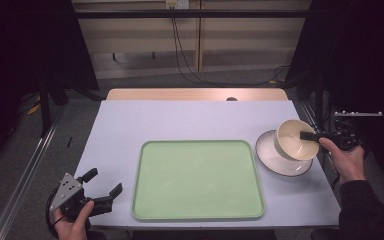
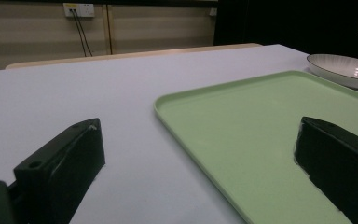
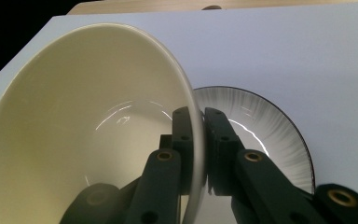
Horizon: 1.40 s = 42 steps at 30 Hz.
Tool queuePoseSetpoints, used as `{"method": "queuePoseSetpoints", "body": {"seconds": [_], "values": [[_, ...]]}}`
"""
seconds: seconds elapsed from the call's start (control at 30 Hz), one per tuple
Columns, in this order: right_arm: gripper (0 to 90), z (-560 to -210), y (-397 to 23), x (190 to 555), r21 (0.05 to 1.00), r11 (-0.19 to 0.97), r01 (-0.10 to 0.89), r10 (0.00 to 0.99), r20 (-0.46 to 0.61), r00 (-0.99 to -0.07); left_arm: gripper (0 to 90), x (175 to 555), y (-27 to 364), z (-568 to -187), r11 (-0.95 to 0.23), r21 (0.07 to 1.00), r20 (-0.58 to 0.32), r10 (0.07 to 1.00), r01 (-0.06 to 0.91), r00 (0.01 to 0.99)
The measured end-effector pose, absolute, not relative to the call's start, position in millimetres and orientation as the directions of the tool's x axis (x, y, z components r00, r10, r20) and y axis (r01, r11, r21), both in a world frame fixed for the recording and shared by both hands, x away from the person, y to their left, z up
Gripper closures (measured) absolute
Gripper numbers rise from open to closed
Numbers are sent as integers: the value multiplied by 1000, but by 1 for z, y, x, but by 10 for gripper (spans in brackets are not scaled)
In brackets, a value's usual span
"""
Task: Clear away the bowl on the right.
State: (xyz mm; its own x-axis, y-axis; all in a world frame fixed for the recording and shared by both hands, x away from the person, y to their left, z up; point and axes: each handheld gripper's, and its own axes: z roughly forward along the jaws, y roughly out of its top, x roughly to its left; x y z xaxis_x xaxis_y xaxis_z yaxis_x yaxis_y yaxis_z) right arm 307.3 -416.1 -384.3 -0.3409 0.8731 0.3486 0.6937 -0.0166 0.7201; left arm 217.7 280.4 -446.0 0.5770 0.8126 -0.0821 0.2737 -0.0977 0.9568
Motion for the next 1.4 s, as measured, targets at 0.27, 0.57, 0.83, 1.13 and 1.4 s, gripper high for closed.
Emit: {"method": "queuePoseSetpoints", "body": {"seconds": [0.27, 0.57, 0.83, 1.13, 1.4], "values": [[841, -379, -410, 308, 731, 14, 682, 867, 331, -373, 17, 218, 280, -446, -101, 957, -78, 814, 272, 576], [841, -372, -399, 312, 736, 35, 676, 850, 334, -408, 17, 218, 280, -446, -95, 957, -83, 816, 275, 573], [840, -368, -392, 313, 733, 41, 679, 850, 331, -409, 17, 218, 280, -446, -97, 957, -80, 816, 272, 572], [840, -366, -378, 318, 726, 63, 685, 846, 325, -422, 17, 218, 280, -446, -94, 957, -83, 815, 273, 574], [840, -364, -367, 323, 728, 81, 681, 833, 325, -448, 17, 218, 280, -446, -101, 957, -77, 817, 273, 572]]}}
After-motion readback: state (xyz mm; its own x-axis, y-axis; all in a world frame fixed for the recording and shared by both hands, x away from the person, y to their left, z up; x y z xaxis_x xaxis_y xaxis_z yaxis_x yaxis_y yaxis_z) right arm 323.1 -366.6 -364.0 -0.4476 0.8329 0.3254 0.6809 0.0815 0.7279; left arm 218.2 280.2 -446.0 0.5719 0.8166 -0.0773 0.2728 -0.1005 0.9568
